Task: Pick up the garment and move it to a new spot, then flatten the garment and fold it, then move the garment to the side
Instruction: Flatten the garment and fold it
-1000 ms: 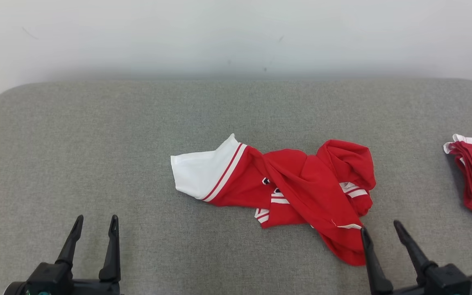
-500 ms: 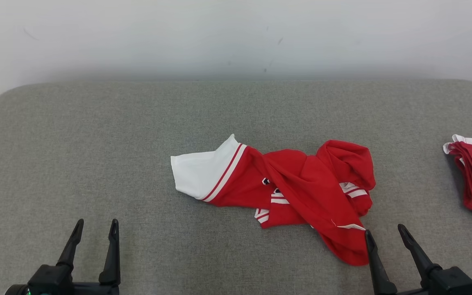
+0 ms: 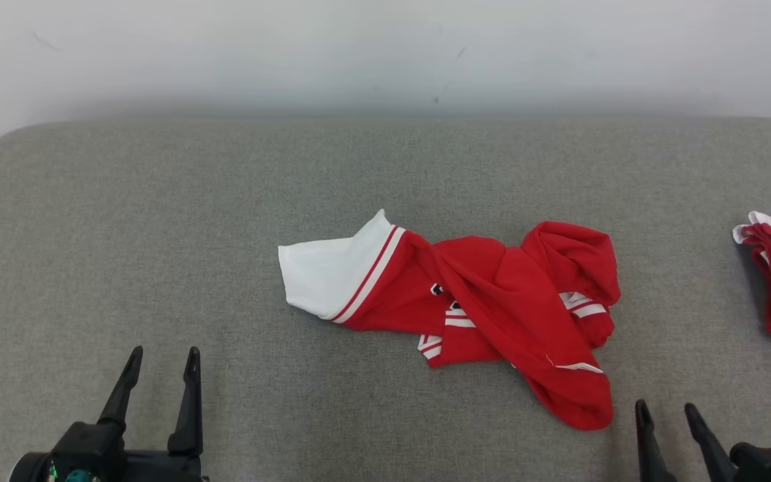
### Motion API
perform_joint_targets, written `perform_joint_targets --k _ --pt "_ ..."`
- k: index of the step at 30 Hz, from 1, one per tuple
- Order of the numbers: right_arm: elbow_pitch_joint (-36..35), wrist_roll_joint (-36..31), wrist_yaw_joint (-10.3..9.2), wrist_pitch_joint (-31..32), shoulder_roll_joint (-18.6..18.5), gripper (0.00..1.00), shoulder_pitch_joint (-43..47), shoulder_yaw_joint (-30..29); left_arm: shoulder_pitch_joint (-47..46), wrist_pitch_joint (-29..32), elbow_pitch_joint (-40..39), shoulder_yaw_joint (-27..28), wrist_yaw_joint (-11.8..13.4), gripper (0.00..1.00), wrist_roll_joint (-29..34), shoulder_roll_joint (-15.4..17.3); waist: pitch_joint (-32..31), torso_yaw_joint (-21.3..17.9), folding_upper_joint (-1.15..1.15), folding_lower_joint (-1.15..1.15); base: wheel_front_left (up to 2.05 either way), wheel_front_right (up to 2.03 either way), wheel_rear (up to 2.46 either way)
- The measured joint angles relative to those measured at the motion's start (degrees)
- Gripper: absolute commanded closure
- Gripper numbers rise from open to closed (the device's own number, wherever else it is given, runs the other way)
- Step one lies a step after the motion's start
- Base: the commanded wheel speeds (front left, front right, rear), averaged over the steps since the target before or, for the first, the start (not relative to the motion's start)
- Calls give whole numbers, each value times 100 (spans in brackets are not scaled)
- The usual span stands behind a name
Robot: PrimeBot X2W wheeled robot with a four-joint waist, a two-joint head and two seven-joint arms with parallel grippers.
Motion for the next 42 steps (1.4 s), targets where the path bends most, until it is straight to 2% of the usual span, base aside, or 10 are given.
perform_joint_targets --k 8,15,16,17,19,24,29,36,39,42 --pt "1358 401 0 -245 -59 0 -621 249 -129 -10 41 -99 -44 0 0 -15 148 59 0 0 0 0 0" --pt "2064 768 0 -521 -42 2 -1089 589 -208 -51 132 -113 -56 0 -27 -11 228 100 0 0 0 0 0" --pt "2137 848 0 -560 -27 38 -1134 635 -223 -70 155 -109 -57 0 -29 -5 238 103 0 0 0 0 0" --pt "2205 924 0 -582 -10 53 -1176 679 -238 -79 165 -112 -58 0 -29 -8 246 106 0 0 0 0 0" --pt "2301 1048 0 -631 13 100 -1242 756 -252 -93 176 -116 -57 0 -33 -12 260 109 0 0 0 0 0" --pt "2410 1354 0 -767 34 100 -1301 809 -261 -122 189 -125 -49 0 -35 -19 299 97 0 0 0 0 0" --pt "2151 1382 0 -922 -98 100 -1186 220 -289 -144 190 -133 -41 0 -43 -25 323 82 0 0 0 0 0" --pt "1370 684 0 -980 -465 100 -1168 -624 -364 -192 216 -125 -33 0 -78 -35 414 28 0 0 0 0 0" --pt "891 192 0 -992 -569 100 -1368 -535 -408 -197 231 -143 -44 0 -85 -48 436 27 1 0 0 0 0" --pt "613 -62 0 -989 -586 100 -1480 87 -427 -201 259 -155 -48 0 -87 -54 436 46 0 0 0 0 0"
